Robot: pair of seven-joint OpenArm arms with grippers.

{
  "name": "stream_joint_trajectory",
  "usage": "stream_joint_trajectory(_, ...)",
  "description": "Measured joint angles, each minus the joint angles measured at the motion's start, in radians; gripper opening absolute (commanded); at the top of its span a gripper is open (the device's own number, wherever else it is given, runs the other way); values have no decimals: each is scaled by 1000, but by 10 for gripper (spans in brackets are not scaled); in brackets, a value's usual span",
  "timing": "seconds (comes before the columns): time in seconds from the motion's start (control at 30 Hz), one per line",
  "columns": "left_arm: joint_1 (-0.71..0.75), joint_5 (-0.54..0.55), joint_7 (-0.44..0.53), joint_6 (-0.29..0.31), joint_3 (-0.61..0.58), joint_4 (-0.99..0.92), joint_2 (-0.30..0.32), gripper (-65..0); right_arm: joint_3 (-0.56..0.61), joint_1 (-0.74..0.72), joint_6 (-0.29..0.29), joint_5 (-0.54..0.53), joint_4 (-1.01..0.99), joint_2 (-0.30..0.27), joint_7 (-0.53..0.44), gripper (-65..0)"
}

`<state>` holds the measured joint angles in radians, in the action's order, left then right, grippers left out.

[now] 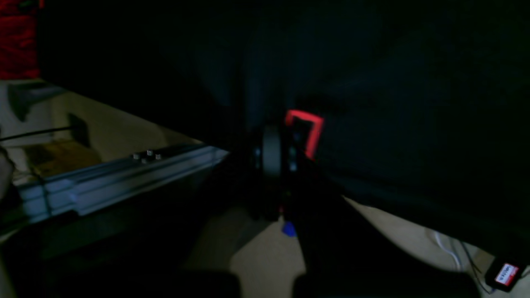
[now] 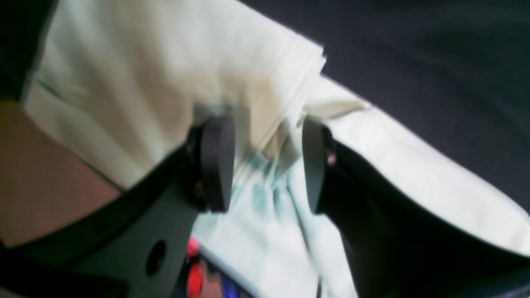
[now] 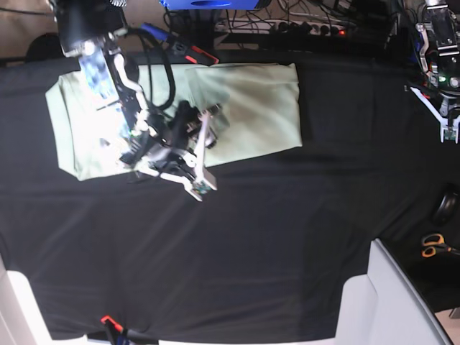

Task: Fold the T-shirt properly
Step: 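Grasp the folded shirt's edge with the right gripper and fold it over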

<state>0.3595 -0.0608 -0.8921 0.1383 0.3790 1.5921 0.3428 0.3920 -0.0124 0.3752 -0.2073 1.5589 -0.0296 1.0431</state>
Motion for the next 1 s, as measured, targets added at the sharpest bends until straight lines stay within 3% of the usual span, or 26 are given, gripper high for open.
stream_joint_trajectory(0.27, 1, -3, -1, 0, 0, 0, -7, -650, 13, -77, -2, 5, -225, 0, -94, -392)
stream_joint_trajectory(0.63, 1, -3, -1, 0, -2, 0, -7, -650, 12, -116, -1, -6, -270, 3, -108, -386)
stream_joint_trajectory(0.9, 0, -3, -1, 0, -2, 0, -7, -650, 10, -137, -2, -3, -412, 22, -179, -393)
stream_joint_trajectory(0.97, -2, -3, -1, 0, -2, 0, -8, -650, 10, -147, -2, 0, -425, 32, -183, -434)
stream_joint_trajectory(1.0, -3, -2, -1, 0, -2, 0, -8, -650, 10, -149, -2, -2, -425, 35, -190, -486)
